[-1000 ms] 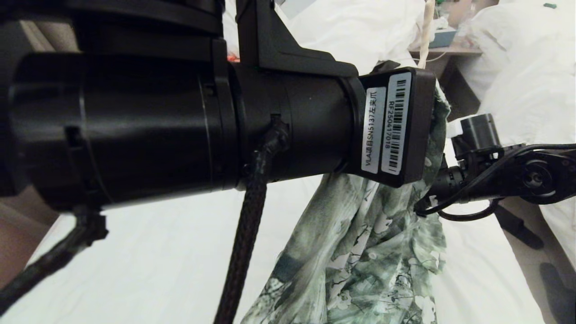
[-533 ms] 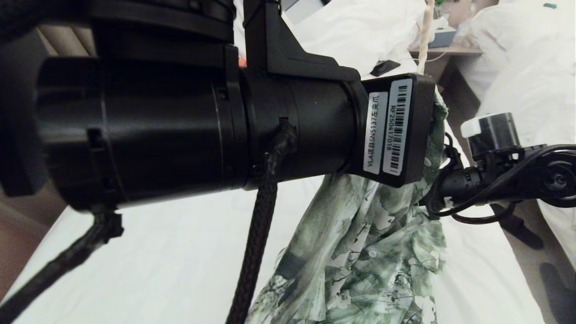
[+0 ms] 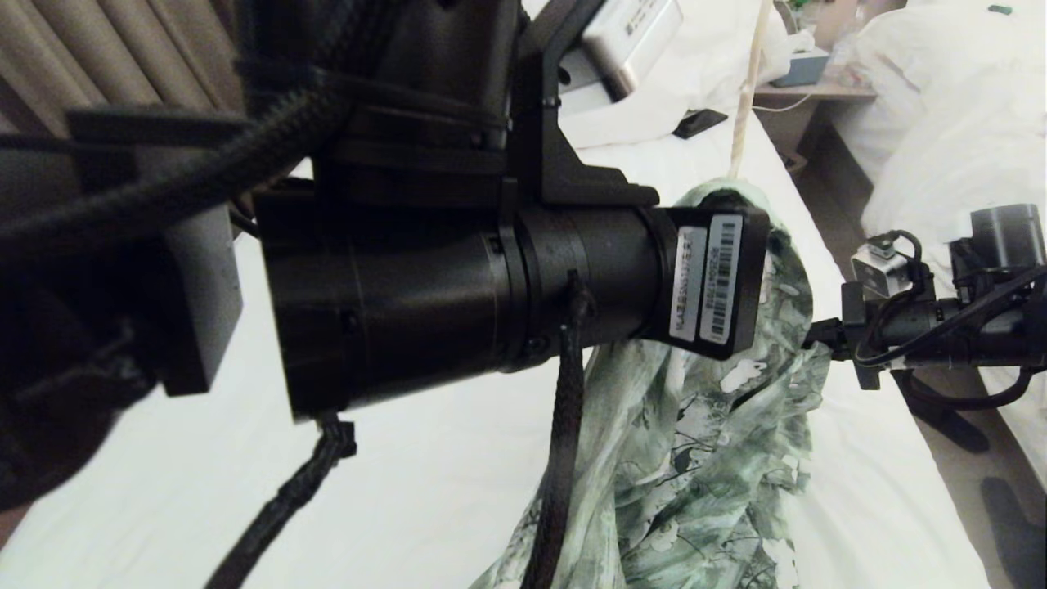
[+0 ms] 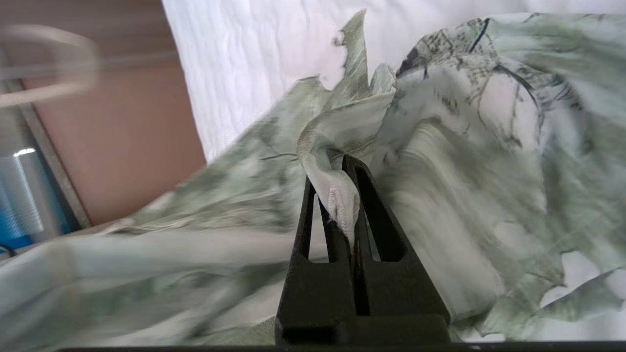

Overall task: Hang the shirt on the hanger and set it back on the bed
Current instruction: Hook the other side of the shirt onto the hanger

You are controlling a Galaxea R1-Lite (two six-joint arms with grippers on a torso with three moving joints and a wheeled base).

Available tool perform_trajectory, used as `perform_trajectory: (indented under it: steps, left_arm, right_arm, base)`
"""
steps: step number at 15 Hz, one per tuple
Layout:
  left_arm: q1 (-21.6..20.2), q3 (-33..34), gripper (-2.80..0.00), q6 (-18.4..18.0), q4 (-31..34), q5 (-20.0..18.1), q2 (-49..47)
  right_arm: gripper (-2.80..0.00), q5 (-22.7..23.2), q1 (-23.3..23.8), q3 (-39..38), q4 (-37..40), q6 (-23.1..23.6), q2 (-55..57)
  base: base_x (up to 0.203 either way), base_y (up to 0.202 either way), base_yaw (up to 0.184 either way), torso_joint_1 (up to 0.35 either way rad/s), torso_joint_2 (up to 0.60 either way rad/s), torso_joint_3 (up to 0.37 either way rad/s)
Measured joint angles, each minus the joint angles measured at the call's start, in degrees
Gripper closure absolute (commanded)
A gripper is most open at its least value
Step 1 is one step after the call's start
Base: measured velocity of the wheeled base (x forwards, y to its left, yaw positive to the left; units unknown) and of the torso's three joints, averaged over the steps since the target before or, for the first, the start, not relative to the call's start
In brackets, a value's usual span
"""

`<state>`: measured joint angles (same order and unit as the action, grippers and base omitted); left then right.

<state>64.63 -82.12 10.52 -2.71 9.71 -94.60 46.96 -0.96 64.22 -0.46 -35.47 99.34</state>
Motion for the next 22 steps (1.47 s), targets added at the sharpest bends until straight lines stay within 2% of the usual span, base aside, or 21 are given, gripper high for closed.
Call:
perform_trajectory:
  steps: [4, 7, 10, 13, 19, 22]
  left_arm:
    - [-1.91, 6.12, 0.0, -0.09, -5.01, 0.4, -0.96]
    - [-2.07, 8.71, 0.0, -0.13, -5.44, 0.37, -1.45]
    - [-1.4, 10.88, 0.0, 0.08, -5.44, 0.35, -2.31]
    - [0.23, 11.7, 0.0, 0.64, -5.4, 0.51, -2.36]
    - [3.08, 11.2, 0.0, 0.74, -5.2, 1.55, -1.2]
    - [4.81, 9.85, 0.0, 1.09, -4.81, 1.66, -0.6]
  right_arm:
    - [0.0, -0.22, 2.17, 0.29, -0.05, 1.81, 1.0]
    - [0.0, -0.3, 2.42, 0.82, -0.11, 2.07, 1.23]
    - [0.0, -0.94, 2.45, 2.07, -0.13, 2.13, 1.05]
    - [0.0, -1.51, 2.02, 2.92, -0.09, 4.24, 1.05]
    - [0.0, -1.6, -1.43, 6.28, 0.16, 5.19, -0.17]
    - [0.0, -1.48, -4.39, 6.92, 0.31, 8.13, -2.61]
  base:
    - [0.0, 0.0, 0.0, 0.0, 0.0, 0.0]
    - [0.0, 0.0, 0.0, 0.0, 0.0, 0.0]
    - [0.0, 0.0, 0.0, 0.0, 0.0, 0.0]
    - [0.0, 0.0, 0.0, 0.0, 0.0, 0.0]
    - [0.0, 0.0, 0.0, 0.0, 0.0, 0.0]
    - [0.0, 0.0, 0.0, 0.0, 0.0, 0.0]
